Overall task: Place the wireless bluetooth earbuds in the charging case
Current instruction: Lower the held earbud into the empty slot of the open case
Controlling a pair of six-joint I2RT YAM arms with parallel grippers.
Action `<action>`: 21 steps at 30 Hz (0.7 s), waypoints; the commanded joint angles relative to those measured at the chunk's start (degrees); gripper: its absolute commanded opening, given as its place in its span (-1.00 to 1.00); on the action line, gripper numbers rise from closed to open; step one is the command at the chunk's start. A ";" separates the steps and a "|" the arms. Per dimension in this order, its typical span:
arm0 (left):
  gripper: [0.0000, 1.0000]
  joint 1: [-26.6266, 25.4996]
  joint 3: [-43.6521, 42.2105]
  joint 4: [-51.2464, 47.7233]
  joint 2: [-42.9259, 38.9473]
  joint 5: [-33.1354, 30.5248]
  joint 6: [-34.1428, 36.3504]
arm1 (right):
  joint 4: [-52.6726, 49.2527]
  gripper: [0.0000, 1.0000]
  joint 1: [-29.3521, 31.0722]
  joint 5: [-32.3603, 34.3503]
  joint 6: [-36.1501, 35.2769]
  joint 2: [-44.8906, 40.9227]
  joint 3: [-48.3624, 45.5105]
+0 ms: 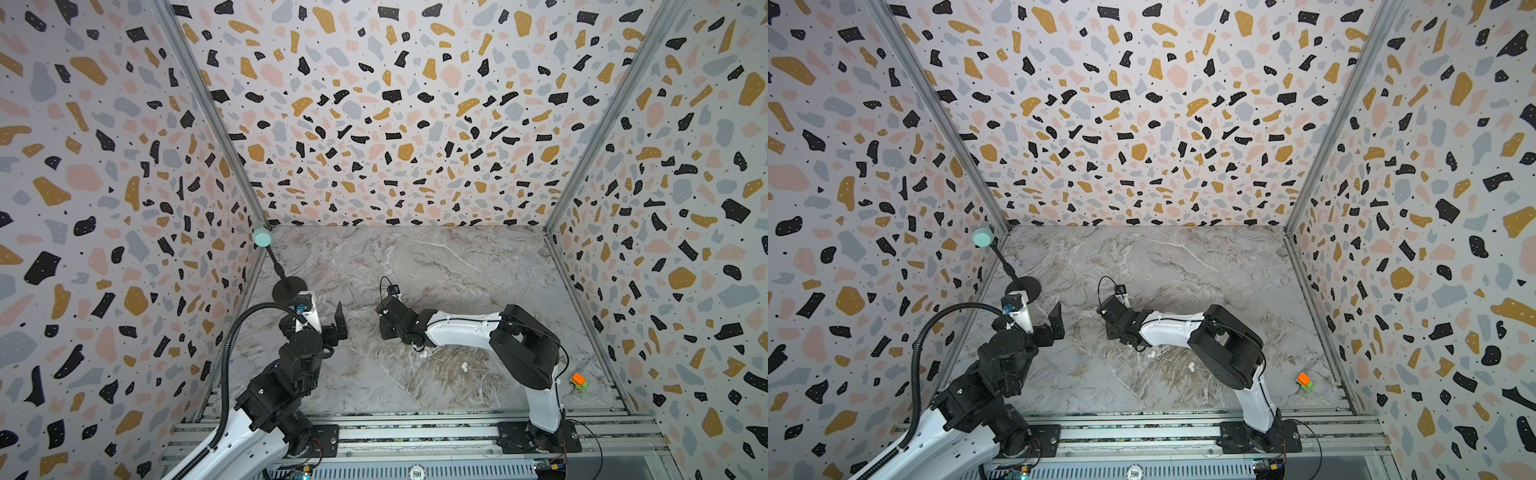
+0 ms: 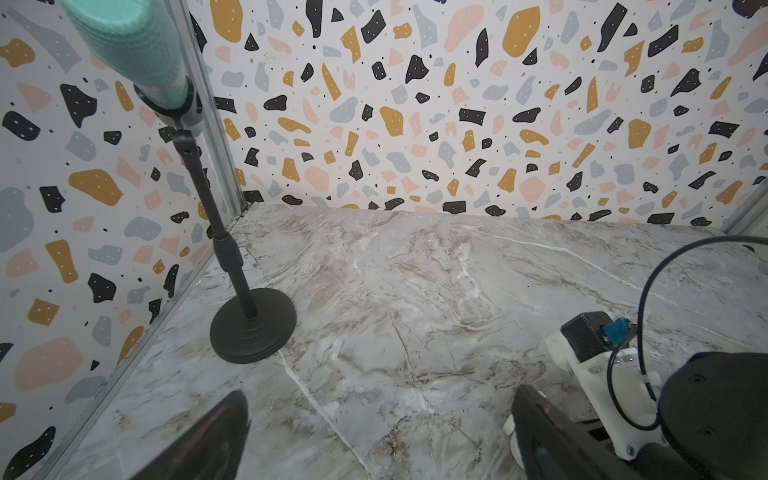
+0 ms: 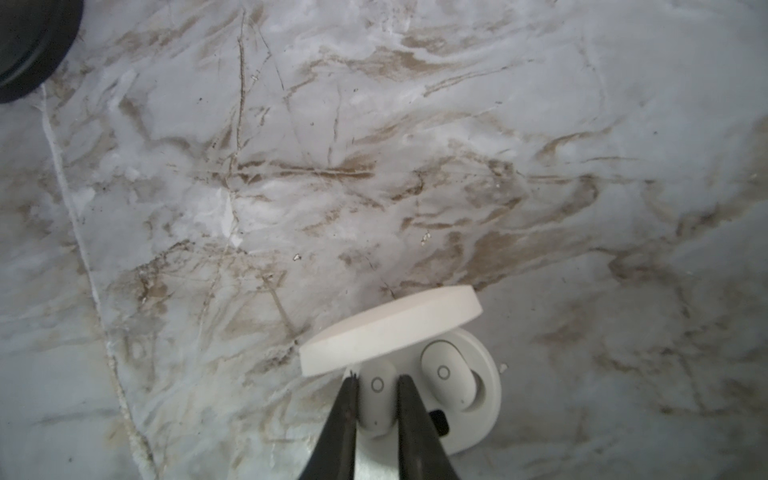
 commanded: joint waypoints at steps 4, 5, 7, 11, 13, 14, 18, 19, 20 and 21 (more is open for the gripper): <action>0.99 0.26 0.28 2.47 0.20 0.57 0.32 | -1.20 -0.58 0.45 0.96 1.02 0.08 -0.39; 1.00 0.26 0.30 2.46 0.16 0.58 0.32 | -1.25 -0.58 0.50 1.01 1.15 0.07 -0.41; 1.00 0.26 0.28 2.47 0.17 0.57 0.32 | -1.26 -0.56 0.46 1.10 1.30 -0.20 -0.50; 1.00 0.26 0.30 2.46 0.21 0.66 0.32 | -1.24 -0.54 0.52 1.16 1.72 -0.59 -0.72; 1.00 0.26 0.29 2.47 0.10 0.66 0.28 | -1.20 -0.52 0.52 1.07 1.98 -0.80 -0.72; 0.99 0.35 0.29 2.46 0.11 0.65 0.28 | -1.20 -0.52 0.52 0.95 2.07 -0.96 -0.83; 1.00 0.27 0.30 2.48 -0.01 0.66 0.37 | -1.10 -0.50 0.69 0.84 2.59 -1.93 -1.04; 1.00 0.29 0.30 2.42 0.03 0.66 0.32 | -1.10 -0.50 0.78 0.77 2.76 -2.24 -1.07; 1.00 0.33 0.30 2.48 -0.07 0.66 0.34 | -0.82 -0.49 0.85 0.62 2.81 -2.56 -1.20; 1.00 0.39 0.30 2.46 -0.09 0.66 0.32 | -0.74 -0.48 0.89 0.42 2.84 -2.81 -1.29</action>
